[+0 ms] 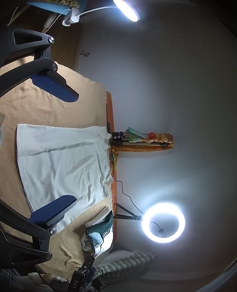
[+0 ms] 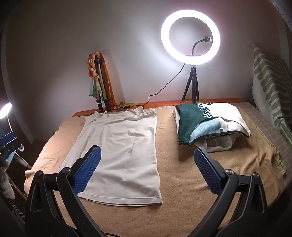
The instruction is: Fold small clothes
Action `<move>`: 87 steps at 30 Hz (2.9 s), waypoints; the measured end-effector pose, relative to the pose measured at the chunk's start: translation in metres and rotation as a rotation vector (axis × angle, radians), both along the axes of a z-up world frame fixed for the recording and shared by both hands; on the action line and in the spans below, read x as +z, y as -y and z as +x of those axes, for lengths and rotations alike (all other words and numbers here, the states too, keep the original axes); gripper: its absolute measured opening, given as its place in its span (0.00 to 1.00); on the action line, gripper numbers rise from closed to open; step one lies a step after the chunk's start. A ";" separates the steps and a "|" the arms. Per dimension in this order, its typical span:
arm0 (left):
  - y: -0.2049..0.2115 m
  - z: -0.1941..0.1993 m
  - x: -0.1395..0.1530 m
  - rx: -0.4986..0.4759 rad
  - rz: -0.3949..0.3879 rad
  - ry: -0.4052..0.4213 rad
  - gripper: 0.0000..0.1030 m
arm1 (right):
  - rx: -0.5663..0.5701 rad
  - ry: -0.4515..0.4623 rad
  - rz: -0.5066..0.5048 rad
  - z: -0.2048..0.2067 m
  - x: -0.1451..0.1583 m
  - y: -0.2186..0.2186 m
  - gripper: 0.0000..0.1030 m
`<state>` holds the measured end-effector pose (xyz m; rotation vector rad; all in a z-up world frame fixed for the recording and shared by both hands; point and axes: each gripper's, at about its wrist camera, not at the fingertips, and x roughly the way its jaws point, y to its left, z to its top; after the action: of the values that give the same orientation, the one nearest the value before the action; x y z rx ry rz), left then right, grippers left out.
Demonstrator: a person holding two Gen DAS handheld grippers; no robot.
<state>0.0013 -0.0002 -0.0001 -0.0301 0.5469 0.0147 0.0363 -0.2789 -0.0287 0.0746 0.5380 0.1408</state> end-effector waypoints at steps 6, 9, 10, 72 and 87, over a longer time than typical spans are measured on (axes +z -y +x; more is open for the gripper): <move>0.002 0.004 0.000 -0.008 -0.005 0.006 1.00 | -0.005 -0.009 0.003 0.003 -0.001 0.001 1.00; 0.001 0.000 0.000 -0.004 -0.011 0.026 1.00 | -0.002 0.010 -0.011 0.000 -0.001 -0.004 1.00; 0.000 -0.001 0.000 -0.003 -0.011 0.027 1.00 | -0.002 0.012 -0.015 -0.001 -0.001 -0.004 1.00; 0.000 -0.003 -0.017 -0.009 -0.001 0.003 1.00 | -0.061 0.035 -0.049 0.005 0.003 -0.005 1.00; -0.006 0.006 -0.025 0.003 -0.009 -0.045 1.00 | -0.083 0.030 -0.064 0.010 0.002 -0.010 1.00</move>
<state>0.0076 0.0060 -0.0256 -0.0397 0.5923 0.0162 0.0467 -0.2690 -0.0271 0.0327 0.5086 0.0442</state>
